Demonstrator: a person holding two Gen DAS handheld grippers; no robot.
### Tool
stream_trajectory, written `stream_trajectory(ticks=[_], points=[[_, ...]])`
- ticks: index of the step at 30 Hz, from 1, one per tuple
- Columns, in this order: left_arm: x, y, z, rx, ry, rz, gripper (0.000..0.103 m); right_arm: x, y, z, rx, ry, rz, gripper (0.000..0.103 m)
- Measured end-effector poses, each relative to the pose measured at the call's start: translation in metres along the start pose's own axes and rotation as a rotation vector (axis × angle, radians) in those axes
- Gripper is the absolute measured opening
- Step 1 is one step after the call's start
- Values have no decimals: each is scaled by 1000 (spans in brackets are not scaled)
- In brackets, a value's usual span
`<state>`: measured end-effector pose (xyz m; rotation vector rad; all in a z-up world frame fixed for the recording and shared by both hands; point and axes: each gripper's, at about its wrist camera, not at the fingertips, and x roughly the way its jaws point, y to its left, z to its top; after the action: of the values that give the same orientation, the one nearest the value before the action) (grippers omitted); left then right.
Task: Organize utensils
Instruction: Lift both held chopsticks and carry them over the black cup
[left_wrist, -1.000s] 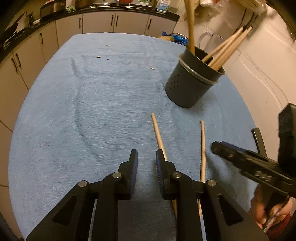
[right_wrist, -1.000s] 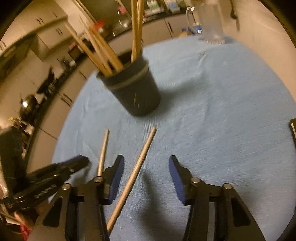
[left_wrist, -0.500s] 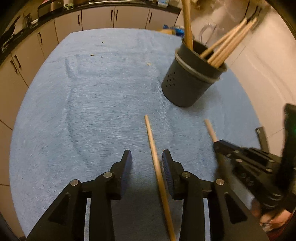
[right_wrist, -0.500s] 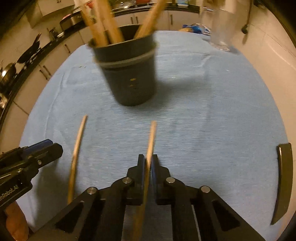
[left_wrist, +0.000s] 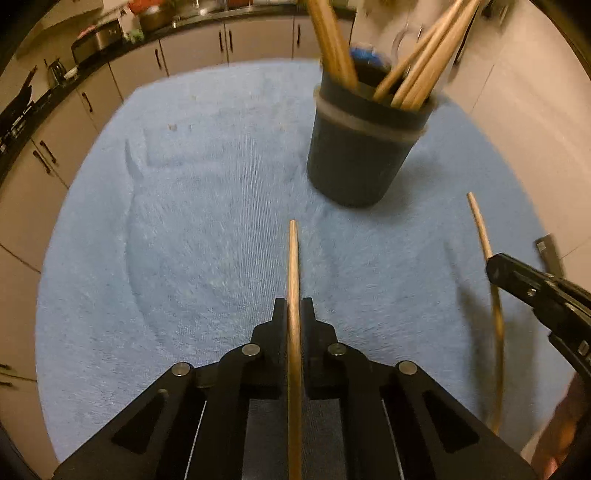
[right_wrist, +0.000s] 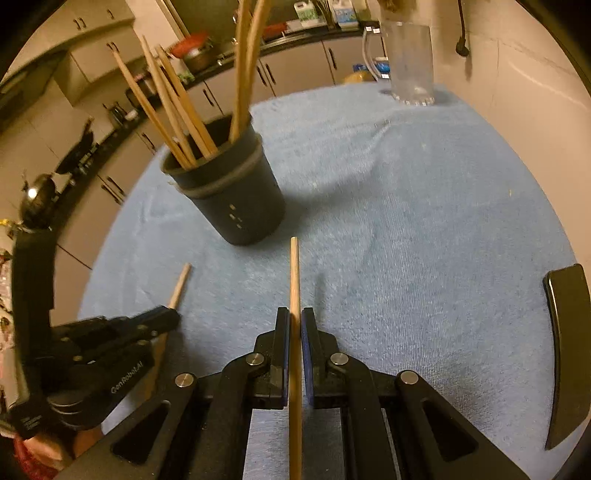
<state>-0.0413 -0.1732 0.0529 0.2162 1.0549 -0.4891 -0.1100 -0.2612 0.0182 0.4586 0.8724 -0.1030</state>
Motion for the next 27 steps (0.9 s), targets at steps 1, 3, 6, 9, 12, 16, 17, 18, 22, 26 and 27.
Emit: stream_trajectory(ticks=[1, 3, 6, 9, 12, 16, 17, 18, 22, 26, 27], points=[[-8, 2, 0, -6, -27, -15, 6, -6, 1, 0, -4, -25, 12, 7], [-28, 8, 1, -23, -86, -45, 6, -20, 4, -1, -10, -82, 33, 7], [-54, 14, 3, -33, -170, -39, 6, -39, 14, 1, -32, -174, 63, 7], [-75, 15, 2, -41, -232, -42, 6, -59, 22, -2, -48, -258, 98, 7], [-89, 18, 2, -54, -270, -41, 6, -73, 30, -3, -69, -322, 104, 7], [-101, 15, 4, -48, -303, -47, 6, -85, 37, -4, -75, -367, 115, 7], [-106, 15, 4, -47, -307, -51, 6, -88, 38, -4, -76, -372, 114, 7], [-109, 15, 3, -48, -311, -53, 6, -89, 38, -4, -74, -377, 112, 7], [-115, 13, 0, -42, -326, -60, 6, -93, 38, -2, -65, -388, 111, 7], [-119, 11, 0, -39, -328, -58, 6, -97, 39, -2, -60, -397, 110, 7], [-119, 11, -1, -39, -327, -59, 6, -97, 38, -2, -58, -398, 110, 7]])
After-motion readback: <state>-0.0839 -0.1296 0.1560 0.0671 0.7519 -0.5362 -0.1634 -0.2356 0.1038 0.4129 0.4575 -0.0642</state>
